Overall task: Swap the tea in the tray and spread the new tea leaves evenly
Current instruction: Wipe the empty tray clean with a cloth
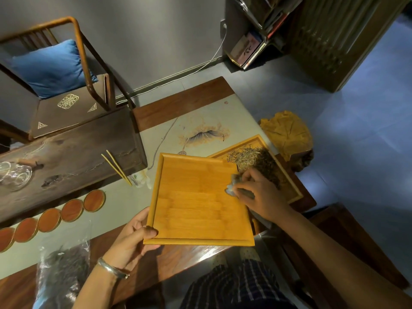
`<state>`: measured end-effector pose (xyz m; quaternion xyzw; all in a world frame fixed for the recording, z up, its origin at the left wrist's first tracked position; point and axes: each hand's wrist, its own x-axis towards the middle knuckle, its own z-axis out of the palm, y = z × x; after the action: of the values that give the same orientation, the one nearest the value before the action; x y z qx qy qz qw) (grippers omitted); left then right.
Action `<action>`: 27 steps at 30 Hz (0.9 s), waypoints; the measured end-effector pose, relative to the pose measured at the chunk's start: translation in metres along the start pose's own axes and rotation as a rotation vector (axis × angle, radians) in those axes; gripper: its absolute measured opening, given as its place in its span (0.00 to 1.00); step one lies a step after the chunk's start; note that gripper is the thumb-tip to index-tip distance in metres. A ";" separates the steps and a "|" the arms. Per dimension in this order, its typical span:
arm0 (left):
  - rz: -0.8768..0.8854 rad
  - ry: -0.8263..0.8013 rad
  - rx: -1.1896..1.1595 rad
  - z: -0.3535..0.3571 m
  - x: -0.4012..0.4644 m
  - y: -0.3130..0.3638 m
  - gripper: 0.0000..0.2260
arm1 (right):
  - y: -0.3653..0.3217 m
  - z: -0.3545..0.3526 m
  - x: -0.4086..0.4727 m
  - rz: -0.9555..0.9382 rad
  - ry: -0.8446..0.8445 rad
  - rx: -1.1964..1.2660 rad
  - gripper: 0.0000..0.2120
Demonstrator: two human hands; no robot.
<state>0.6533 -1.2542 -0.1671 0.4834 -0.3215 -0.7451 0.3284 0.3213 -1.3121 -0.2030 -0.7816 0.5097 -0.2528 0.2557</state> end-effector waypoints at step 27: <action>0.171 0.474 -0.119 -0.045 -0.061 -0.027 0.26 | -0.006 0.017 0.182 -0.313 -0.152 -0.505 0.20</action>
<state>0.7098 -1.1969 -0.1720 0.5955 -0.2309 -0.5979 0.4843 0.4009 -1.4761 -0.1876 -0.9062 0.4091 -0.0951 0.0486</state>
